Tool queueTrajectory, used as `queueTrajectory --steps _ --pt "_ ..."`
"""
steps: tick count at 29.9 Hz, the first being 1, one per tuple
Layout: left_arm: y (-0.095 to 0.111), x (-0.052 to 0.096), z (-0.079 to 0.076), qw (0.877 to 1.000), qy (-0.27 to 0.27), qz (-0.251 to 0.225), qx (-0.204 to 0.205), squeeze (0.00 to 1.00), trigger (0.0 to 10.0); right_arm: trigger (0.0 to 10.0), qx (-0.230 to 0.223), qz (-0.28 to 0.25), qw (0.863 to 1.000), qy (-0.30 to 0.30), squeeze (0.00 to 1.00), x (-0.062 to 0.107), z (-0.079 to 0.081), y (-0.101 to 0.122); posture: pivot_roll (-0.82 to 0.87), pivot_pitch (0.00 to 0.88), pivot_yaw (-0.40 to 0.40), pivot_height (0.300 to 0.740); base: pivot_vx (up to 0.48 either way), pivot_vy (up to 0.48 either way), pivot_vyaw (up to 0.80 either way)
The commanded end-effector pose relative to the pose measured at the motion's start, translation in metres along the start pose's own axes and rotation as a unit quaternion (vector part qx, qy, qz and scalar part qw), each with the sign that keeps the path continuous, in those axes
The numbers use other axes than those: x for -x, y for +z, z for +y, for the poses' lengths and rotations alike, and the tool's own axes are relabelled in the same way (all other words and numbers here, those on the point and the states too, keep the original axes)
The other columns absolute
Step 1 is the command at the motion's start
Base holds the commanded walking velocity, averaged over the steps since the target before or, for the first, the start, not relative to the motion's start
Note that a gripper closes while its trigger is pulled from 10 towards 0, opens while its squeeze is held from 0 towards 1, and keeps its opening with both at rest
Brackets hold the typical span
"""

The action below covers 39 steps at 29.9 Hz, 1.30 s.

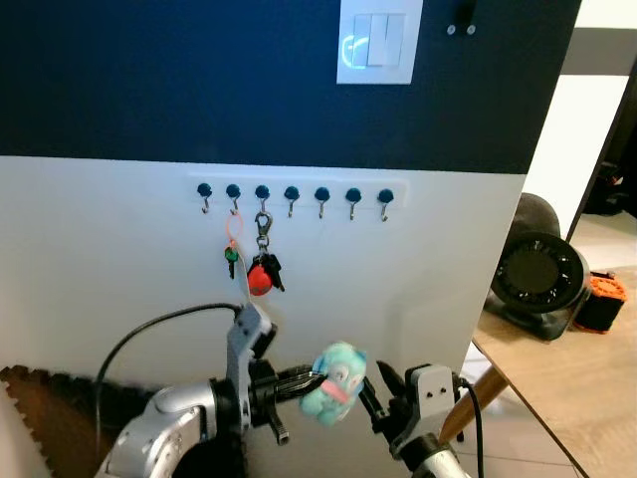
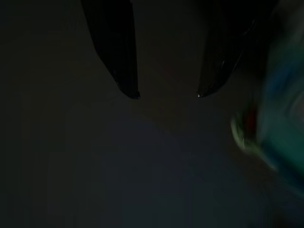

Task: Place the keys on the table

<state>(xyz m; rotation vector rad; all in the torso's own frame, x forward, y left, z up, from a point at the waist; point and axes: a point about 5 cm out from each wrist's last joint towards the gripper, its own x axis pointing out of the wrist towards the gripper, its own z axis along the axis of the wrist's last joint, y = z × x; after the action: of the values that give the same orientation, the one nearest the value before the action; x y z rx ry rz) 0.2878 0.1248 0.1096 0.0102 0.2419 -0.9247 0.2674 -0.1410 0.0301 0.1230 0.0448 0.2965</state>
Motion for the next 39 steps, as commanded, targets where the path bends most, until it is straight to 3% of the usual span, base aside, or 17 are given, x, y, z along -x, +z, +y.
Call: queueTrajectory --steps 1,3,10,14,17,18,20,21,22,23,24,28,31,32,33,34,39 --pt "-0.010 0.000 0.002 1.000 0.026 0.001 0.007 0.00 0.0 10.0 -0.012 0.026 0.999 -0.020 0.00 0.010 -0.006 -0.012 0.07 0.000 0.016 0.740 0.000 0.000 0.00" --pt "-0.011 0.001 0.001 0.999 0.029 -0.020 0.033 0.00 0.0 10.0 -0.027 0.027 0.999 -0.015 0.00 0.018 -0.008 -0.016 0.07 0.000 0.015 0.740 0.000 0.000 0.00" --pt "-0.009 0.003 0.006 0.997 0.041 -0.048 0.041 0.00 0.0 10.0 -0.059 0.008 0.998 0.030 0.00 0.024 -0.005 -0.010 0.07 0.000 0.016 0.740 0.000 0.000 0.00" --pt "-0.004 0.003 -0.001 0.993 -0.008 -0.082 0.089 0.00 0.0 10.0 -0.076 -0.025 0.992 0.092 0.00 0.026 0.005 0.004 0.06 0.000 0.025 0.740 0.000 0.000 0.00" --pt "-0.011 0.005 -0.016 0.988 -0.092 -0.062 0.112 0.00 0.0 10.0 -0.086 -0.054 0.983 0.151 0.00 0.025 0.016 0.019 0.06 0.000 0.025 0.740 0.000 0.000 0.00" --pt "-0.011 0.005 -0.016 0.988 -0.092 -0.062 0.112 0.00 0.0 10.0 -0.086 -0.054 0.983 0.151 0.00 0.025 0.016 0.019 0.06 0.000 0.025 0.740 0.000 0.000 0.00" --pt "-0.014 0.007 -0.023 0.984 -0.122 -0.051 0.116 0.00 0.0 10.0 -0.087 -0.064 0.980 0.167 0.15 0.024 0.019 0.025 0.06 0.000 0.024 0.740 0.000 0.000 0.00" --pt "-0.015 0.008 -0.024 0.984 -0.128 -0.051 0.117 0.00 0.0 10.0 -0.088 -0.067 0.979 0.172 0.15 0.024 0.020 0.027 0.06 0.000 0.024 0.740 0.000 0.000 0.00" --pt "-0.015 0.008 -0.025 0.983 -0.130 -0.051 0.118 0.00 0.0 10.0 -0.089 -0.068 0.978 0.174 0.36 0.024 0.020 0.028 0.06 0.000 0.024 0.740 0.000 0.000 0.00" --pt "-0.015 0.008 -0.025 0.983 -0.130 -0.051 0.118 0.00 0.0 10.0 -0.089 -0.068 0.978 0.174 0.36 0.024 0.020 0.028 0.06 0.000 0.024 0.740 0.000 0.000 0.00" --pt "-0.014 0.009 -0.030 0.979 -0.152 -0.048 0.124 0.00 0.0 10.0 -0.096 -0.076 0.974 0.190 0.48 0.024 0.022 0.035 0.06 0.000 0.018 0.740 0.000 0.000 0.00" --pt "-0.012 0.009 -0.032 0.977 -0.162 -0.051 0.128 0.00 0.0 10.0 -0.102 -0.075 0.970 0.207 0.60 0.024 0.024 0.039 0.06 0.000 0.016 0.740 0.000 0.000 0.00" --pt "-0.010 0.009 -0.033 0.975 -0.169 -0.055 0.133 0.00 0.0 10.0 -0.104 -0.070 0.970 0.207 0.55 0.024 0.024 0.040 0.06 0.000 0.016 0.740 0.000 0.000 0.00" --pt "-0.009 0.009 -0.034 0.974 -0.175 -0.056 0.136 0.00 0.0 10.0 -0.112 -0.066 0.969 0.209 0.34 0.025 0.025 0.040 0.06 0.000 0.016 0.740 0.000 0.000 0.00" --pt "-0.008 0.009 -0.035 0.973 -0.179 -0.056 0.138 0.00 0.0 10.0 -0.118 -0.064 0.969 0.210 0.34 0.025 0.025 0.040 0.06 0.000 0.016 0.740 0.000 0.000 0.00" --pt "-0.007 0.009 -0.035 0.972 -0.182 -0.055 0.138 0.00 0.0 10.0 -0.127 -0.059 0.966 0.218 0.00 0.026 0.027 0.039 0.06 0.000 0.018 0.740 0.000 0.000 0.00" --pt "-0.005 0.008 -0.036 0.969 -0.193 -0.056 0.141 0.00 0.0 10.0 -0.153 -0.024 0.952 0.265 0.00 0.035 0.034 0.033 0.06 0.000 0.021 0.740 0.000 0.000 0.00"
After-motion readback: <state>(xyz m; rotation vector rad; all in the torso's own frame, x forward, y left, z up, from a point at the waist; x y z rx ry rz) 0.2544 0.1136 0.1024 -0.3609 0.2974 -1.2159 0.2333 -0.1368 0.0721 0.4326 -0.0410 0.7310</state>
